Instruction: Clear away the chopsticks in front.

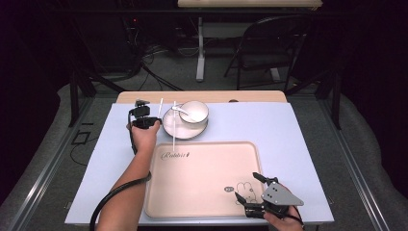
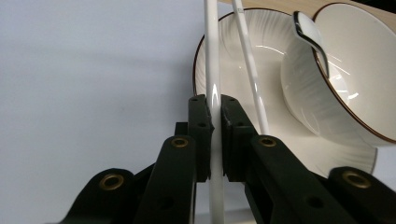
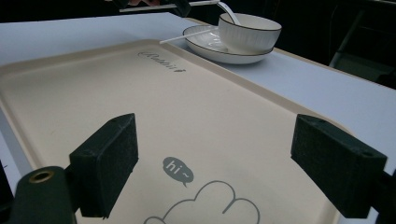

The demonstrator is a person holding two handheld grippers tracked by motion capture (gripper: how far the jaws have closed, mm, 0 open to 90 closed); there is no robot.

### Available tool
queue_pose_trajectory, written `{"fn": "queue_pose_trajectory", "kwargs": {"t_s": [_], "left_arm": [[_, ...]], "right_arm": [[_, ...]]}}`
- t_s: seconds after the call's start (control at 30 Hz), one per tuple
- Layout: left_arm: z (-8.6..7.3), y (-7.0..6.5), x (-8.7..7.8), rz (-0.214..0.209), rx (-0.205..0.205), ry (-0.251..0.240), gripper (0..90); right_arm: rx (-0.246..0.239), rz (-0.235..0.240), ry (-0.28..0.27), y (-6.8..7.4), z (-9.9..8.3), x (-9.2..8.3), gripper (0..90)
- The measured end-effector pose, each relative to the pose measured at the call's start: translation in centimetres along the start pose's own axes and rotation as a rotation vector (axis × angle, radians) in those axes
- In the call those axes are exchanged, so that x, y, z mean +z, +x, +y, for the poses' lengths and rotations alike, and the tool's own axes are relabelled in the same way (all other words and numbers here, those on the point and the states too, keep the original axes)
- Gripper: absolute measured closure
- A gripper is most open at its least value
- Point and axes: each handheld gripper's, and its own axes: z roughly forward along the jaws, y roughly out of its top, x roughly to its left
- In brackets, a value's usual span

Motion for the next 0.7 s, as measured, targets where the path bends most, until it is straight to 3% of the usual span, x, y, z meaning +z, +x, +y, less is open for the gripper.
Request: {"fn": "queue_pose_trajectory", "kwargs": {"t_s": [0.13,0.3,0.53,0.7], "left_arm": [[-1.0,-0.2,-1.9,-0.011,0.025,-0.019,84.7],[-2.7,-0.1,-3.9,-0.044,0.029,-0.049,84.7],[-6.4,0.6,-5.5,-0.067,0.027,-0.046,84.7],[-9.2,1.0,-6.4,-0.064,-0.002,-0.074,84.8]], "right_arm": [[-0.003,0.004,0.0,0.1,0.0,-0.1,14.2],[-0.002,0.001,-0.003,0.1,0.0,-0.1,14.2],[-0.006,0.0,-0.001,0.2,0.0,0.0,14.2],[-0.004,-0.003,0.002,0.1,0.0,0.0,14.2]]}}
